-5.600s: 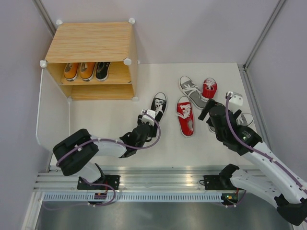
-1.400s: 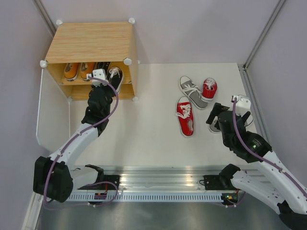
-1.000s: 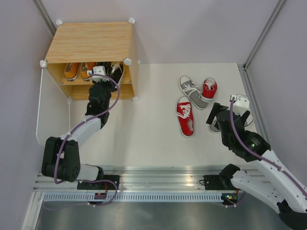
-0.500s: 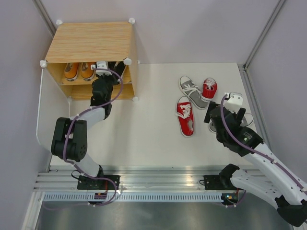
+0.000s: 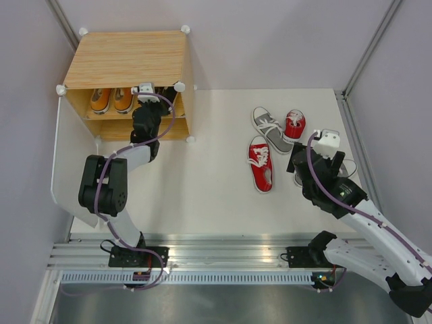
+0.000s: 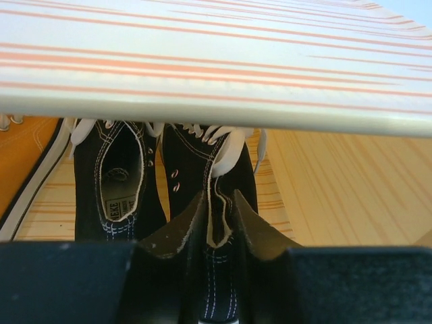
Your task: Place and organize the shoes in the shoe cabinet
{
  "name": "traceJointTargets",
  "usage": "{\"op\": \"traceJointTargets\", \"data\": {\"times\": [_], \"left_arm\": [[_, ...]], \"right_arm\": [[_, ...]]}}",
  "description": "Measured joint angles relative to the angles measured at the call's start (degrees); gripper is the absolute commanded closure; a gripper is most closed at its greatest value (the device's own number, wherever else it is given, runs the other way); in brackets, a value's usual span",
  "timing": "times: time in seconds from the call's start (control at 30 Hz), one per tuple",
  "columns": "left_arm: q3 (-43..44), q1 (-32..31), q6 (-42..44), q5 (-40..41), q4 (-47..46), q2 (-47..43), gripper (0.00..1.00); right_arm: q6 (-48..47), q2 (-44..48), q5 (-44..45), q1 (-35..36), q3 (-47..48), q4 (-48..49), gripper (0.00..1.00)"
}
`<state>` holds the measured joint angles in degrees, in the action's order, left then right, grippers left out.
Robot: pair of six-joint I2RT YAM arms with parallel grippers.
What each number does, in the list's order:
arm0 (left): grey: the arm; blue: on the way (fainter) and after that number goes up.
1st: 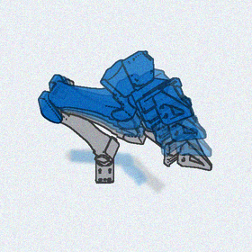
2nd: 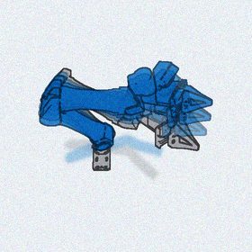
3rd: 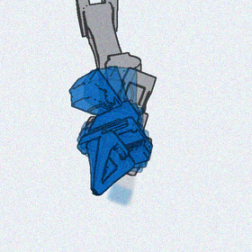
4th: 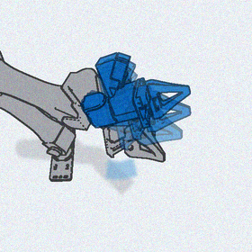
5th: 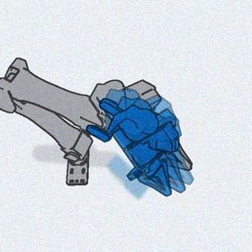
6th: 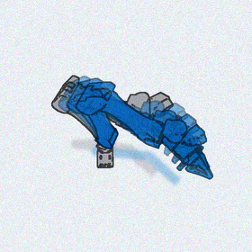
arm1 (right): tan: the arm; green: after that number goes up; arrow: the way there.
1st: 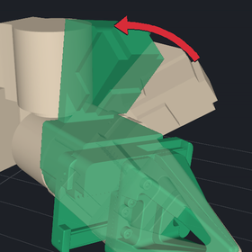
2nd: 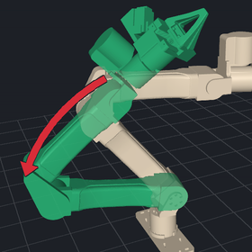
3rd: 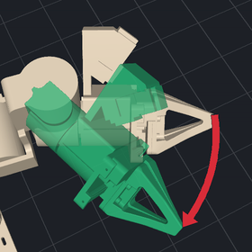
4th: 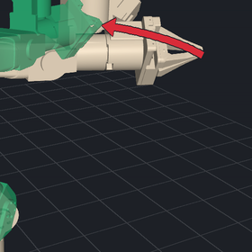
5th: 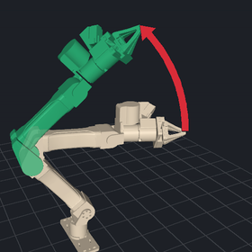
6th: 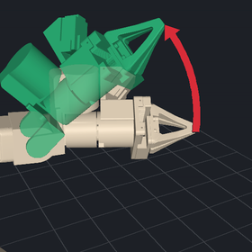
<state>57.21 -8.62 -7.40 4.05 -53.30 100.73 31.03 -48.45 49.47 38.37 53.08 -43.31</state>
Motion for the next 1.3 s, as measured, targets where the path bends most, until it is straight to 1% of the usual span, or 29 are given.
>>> {"op": "traceJointTargets", "data": {"times": [0.03,0.1,0.27,0.37,0.4,0.5,0.57,0.6,0.77,0.8,0.9,1.1,1.23,1.27,1.3], "left_arm": [[0.0,0.0,0.0,-0.1,0.0,0.0,0.69],[0.0,0.2,-0.1,-0.2,-0.1,0.0,0.68],[0.0,0.3,-0.4,-0.9,0.0,0.1,0.69],[0.0,0.3,-1.3,-1.4,0.2,0.1,0.81],[0.0,0.3,-1.7,-1.6,0.3,0.1,0.88],[0.0,0.2,-2.6,-1.7,0.6,0.1,0.9],[0.2,0.0,-2.8,-1.7,0.9,0.1,0.87],[0.4,-0.1,-2.8,-1.6,1.0,0.1,0.8],[0.5,-0.7,-3.1,-0.9,2.0,0.0,0.65],[0.5,-0.8,-3.0,-0.7,2.4,0.0,0.53],[0.3,-0.9,-3.1,-0.5,4.4,-0.5,0.42],[-1.6,-0.9,-2.9,0.0,6.7,-3.1,0.41],[-3.4,-0.9,-2.3,0.3,7.8,-5.3,0.44],[-3.7,-0.9,-2.1,0.3,7.9,-5.7,0.48],[-4.1,-0.9,-1.9,0.4,7.9,-6.1,0.49]], "right_arm": [[0.0,0.0,0.1,0.0,0.0,0.0,0.04],[0.0,0.0,0.2,0.0,0.0,0.0,0.04],[0.0,0.0,0.3,0.0,0.0,0.0,0.04],[0.0,0.0,0.3,0.0,0.0,0.0,0.04],[0.0,0.0,0.3,0.0,0.0,0.0,0.04],[0.0,0.0,0.3,-0.2,0.0,0.0,0.04],[0.0,0.0,0.3,-0.2,0.0,0.0,0.04],[0.0,0.0,0.3,-0.2,0.0,0.0,0.04],[0.0,0.2,0.3,-0.3,0.0,0.0,0.04],[0.0,0.4,0.3,-0.3,0.0,0.0,0.04],[0.0,0.8,0.3,-0.3,0.0,0.0,0.04],[0.0,1.0,0.3,-0.3,0.0,0.2,0.04],[0.0,1.2,0.3,-0.3,0.0,0.3,0.04],[0.0,1.4,0.3,-0.3,0.0,0.4,0.04],[0.0,1.6,0.3,-0.3,0.0,0.4,0.04]]}}
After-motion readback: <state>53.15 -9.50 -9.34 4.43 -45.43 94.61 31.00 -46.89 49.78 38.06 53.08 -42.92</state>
